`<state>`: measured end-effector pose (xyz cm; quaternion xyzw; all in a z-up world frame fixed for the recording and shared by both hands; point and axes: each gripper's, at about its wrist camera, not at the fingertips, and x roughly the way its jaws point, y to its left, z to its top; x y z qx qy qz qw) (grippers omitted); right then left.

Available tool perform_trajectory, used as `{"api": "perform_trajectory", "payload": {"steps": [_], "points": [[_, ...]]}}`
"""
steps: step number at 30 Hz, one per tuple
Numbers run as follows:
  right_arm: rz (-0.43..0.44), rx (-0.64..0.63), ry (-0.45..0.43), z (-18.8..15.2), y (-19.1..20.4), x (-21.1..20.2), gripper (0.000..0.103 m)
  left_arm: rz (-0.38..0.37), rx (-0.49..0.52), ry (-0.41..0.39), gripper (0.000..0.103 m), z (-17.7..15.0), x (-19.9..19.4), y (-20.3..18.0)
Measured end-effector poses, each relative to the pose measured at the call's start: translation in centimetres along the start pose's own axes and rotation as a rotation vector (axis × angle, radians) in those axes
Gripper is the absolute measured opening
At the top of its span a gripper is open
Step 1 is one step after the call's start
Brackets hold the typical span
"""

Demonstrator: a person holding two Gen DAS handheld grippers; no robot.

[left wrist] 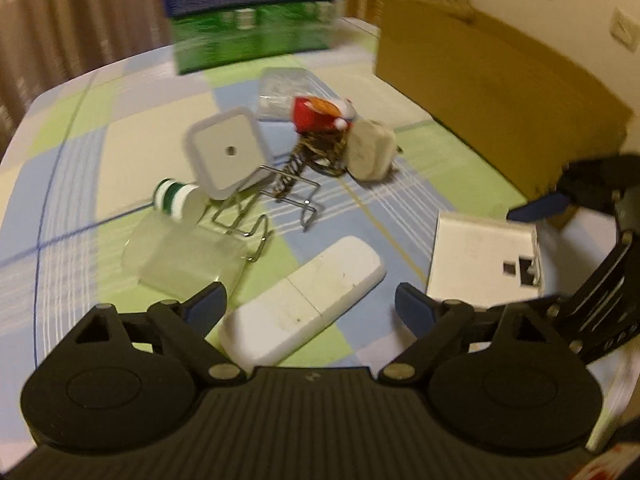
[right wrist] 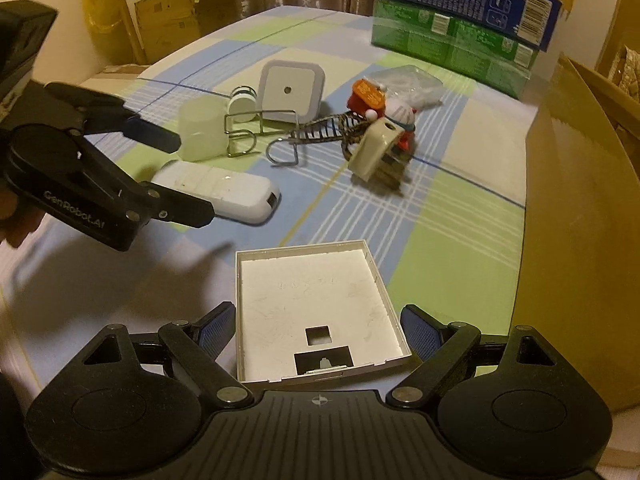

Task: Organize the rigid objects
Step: 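Close the left tool on the white oblong stick while the right tool holds the lid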

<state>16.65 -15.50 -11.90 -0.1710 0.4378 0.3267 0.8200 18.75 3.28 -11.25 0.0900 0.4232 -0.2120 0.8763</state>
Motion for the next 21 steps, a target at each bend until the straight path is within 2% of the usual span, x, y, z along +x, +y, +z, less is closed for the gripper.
{"api": "perform_trajectory", "payload": {"steps": [5,8,10,12,15,16,21], "points": [[-0.011,0.040,-0.002,-0.5,-0.8,0.4,0.086,-0.059,0.130,0.029,0.086,0.6,1.4,-0.4],[-0.015,0.057,0.005,-0.8,-1.1,0.6,0.086,-0.101,0.162,0.061,0.081,1.0,2.3,-0.3],[-0.025,0.067,0.005,-1.0,-1.1,0.6,0.086,-0.108,0.168,0.088,0.069,1.1,2.9,-0.2],[-0.029,0.073,0.000,-1.2,-1.3,0.5,0.086,-0.100,0.173,0.098,0.064,1.0,2.9,-0.2],[-0.035,0.076,-0.007,-1.4,-1.3,0.5,0.086,-0.098,0.165,0.106,0.046,0.7,2.3,-0.2],[-0.036,0.079,-0.010,-1.4,-1.3,0.5,0.086,-0.092,0.162,0.111,0.042,0.5,2.0,-0.4],[-0.046,0.080,-0.025,-1.5,-1.2,0.5,0.086,-0.058,0.131,0.104,0.042,0.4,1.7,-0.7]]}}
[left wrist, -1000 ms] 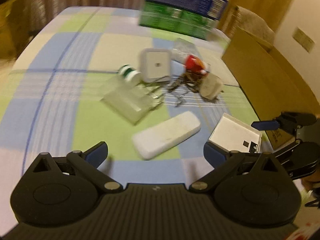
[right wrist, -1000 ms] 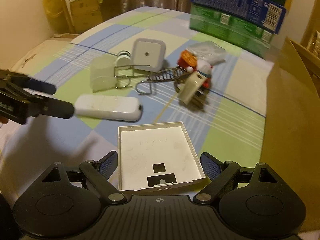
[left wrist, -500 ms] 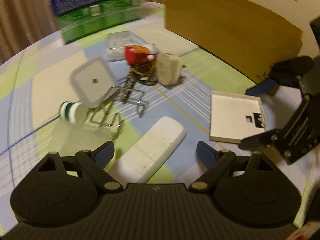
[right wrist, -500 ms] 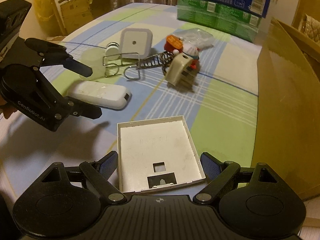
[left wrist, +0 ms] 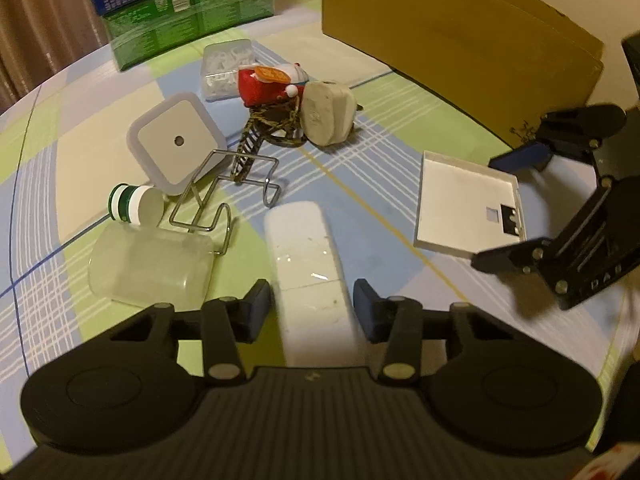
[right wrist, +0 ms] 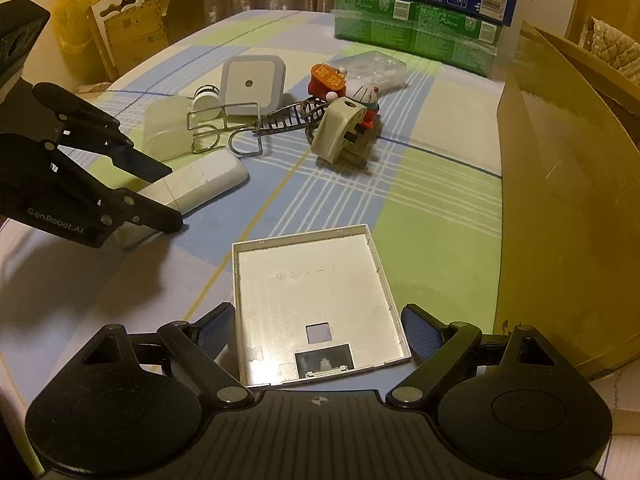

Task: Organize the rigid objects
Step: 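Close the left tool on the white oblong stick while the right tool holds the lid, then lift the white stick with the left tool while the right tool keeps the lid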

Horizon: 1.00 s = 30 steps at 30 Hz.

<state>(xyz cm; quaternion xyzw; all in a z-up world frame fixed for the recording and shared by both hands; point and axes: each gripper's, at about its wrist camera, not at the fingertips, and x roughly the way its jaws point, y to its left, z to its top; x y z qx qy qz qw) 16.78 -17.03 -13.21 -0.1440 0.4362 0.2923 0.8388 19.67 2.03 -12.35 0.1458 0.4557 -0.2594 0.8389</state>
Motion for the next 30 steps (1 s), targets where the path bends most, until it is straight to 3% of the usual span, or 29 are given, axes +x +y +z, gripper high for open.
{"api": "perform_trajectory", "payload": {"steps": [8,12,15,17,24,30], "points": [[-0.012,0.010,-0.022,0.2,0.0,0.5,0.092,0.030,-0.022,-0.020,0.045,0.3,0.2,-0.3],[-0.012,0.012,-0.032,0.3,0.1,0.8,0.095,0.030,-0.039,-0.029,0.040,0.1,0.1,-0.4],[-0.012,0.019,-0.032,0.4,0.0,0.8,0.094,0.035,-0.052,-0.033,0.038,-0.1,-0.1,-0.5],[-0.016,0.017,-0.042,0.5,0.0,0.5,0.085,0.046,-0.049,-0.034,0.037,-0.1,-0.1,-0.7],[-0.042,0.012,-0.053,0.7,0.4,0.1,0.085,0.102,-0.084,-0.022,0.035,-0.1,-0.5,-0.9],[-0.049,0.015,-0.079,1.1,0.5,-1.2,0.085,0.094,-0.137,-0.015,0.035,-0.5,-1.1,-0.5]]}}
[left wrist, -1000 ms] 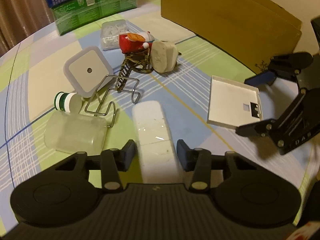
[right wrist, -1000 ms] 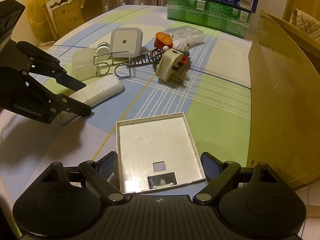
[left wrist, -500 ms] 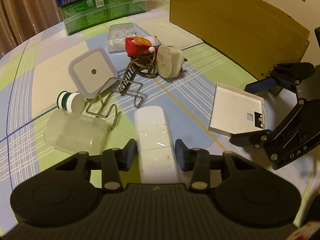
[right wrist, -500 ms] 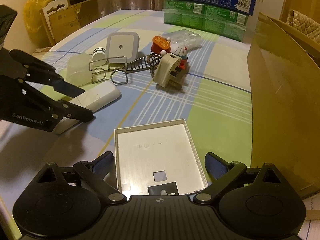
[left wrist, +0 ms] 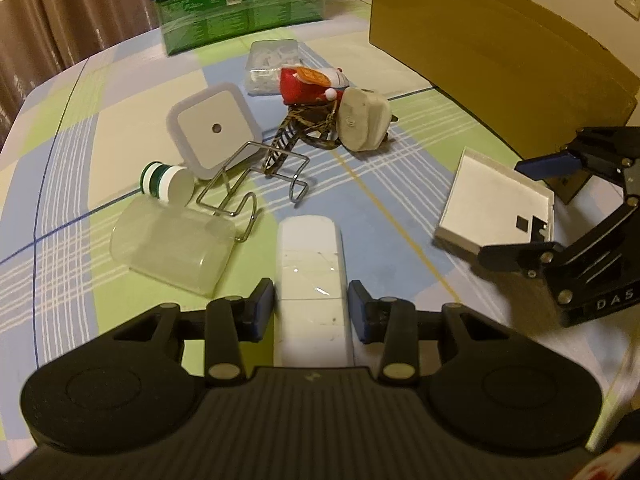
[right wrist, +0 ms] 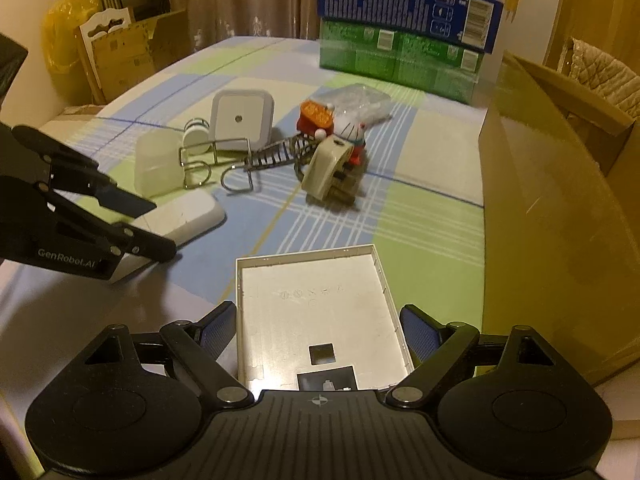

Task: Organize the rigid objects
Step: 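Lift the white stick with the left tool while the right tool keeps the lid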

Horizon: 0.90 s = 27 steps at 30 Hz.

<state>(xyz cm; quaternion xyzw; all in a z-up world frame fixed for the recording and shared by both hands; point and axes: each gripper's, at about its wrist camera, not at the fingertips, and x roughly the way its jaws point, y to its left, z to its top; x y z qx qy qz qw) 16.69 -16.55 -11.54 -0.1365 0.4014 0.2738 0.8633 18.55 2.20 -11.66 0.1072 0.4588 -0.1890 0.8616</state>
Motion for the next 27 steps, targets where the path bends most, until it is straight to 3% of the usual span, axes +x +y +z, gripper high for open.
{"api": "perform_trajectory", "payload": {"steps": [12,22,27], "points": [[0.001,0.006,-0.049,2.2,0.7,-2.7,0.085,0.014,-0.044,-0.016,0.035,1.2,-2.8,0.4],[0.013,0.021,-0.014,0.7,0.7,-1.7,0.085,0.022,-0.115,-0.006,0.035,-2.1,-1.5,0.9],[0.013,0.029,-0.013,0.7,0.4,-1.4,0.085,0.080,-0.152,-0.019,0.038,-2.7,-1.4,0.6]]}}
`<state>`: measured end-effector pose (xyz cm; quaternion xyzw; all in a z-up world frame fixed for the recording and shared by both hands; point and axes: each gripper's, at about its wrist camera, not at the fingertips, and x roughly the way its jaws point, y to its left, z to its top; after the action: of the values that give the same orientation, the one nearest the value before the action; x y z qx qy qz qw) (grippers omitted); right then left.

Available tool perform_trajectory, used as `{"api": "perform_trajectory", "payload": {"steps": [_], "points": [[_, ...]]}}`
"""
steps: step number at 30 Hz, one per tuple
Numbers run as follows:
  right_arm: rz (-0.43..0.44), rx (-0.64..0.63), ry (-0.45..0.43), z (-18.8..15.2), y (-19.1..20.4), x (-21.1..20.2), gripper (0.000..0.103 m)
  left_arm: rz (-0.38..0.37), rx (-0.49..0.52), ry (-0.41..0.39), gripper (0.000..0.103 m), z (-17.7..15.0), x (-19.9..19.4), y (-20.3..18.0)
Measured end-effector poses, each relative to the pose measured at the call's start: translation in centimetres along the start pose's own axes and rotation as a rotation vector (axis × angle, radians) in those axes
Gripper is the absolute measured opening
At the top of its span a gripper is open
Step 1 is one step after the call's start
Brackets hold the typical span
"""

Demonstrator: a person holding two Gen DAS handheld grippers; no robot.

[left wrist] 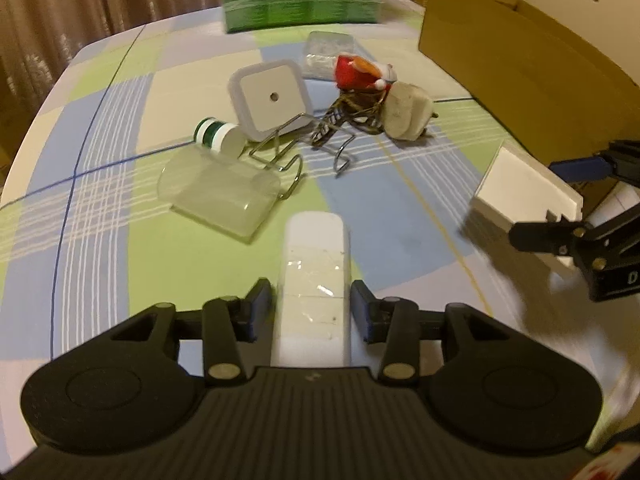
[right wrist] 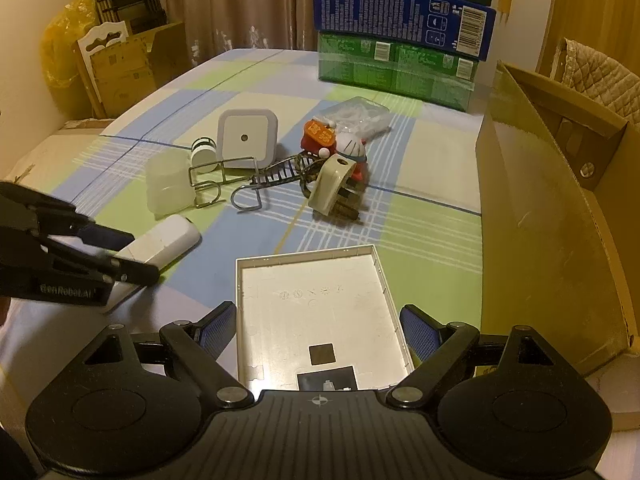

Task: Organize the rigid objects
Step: 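Lift the white stick with the left tool while the right tool keeps the lid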

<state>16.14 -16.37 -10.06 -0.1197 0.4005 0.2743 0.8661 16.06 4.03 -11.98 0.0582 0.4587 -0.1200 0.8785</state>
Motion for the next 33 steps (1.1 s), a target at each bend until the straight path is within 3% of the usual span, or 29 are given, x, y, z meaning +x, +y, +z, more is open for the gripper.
{"api": "perform_trajectory", "payload": {"steps": [10,26,33], "points": [[-0.007,0.008,-0.029,0.4,-0.2,-0.7,0.085,0.033,0.024,-0.010,0.035,0.3,-0.3,-0.5],[-0.026,-0.007,-0.111,2.7,-0.2,-5.1,0.085,0.013,0.018,-0.072,0.033,3.6,-4.5,-1.3],[-0.022,-0.002,-0.109,2.4,-0.5,-5.6,0.085,-0.002,0.014,-0.063,0.027,3.0,-5.0,-1.3]]}}
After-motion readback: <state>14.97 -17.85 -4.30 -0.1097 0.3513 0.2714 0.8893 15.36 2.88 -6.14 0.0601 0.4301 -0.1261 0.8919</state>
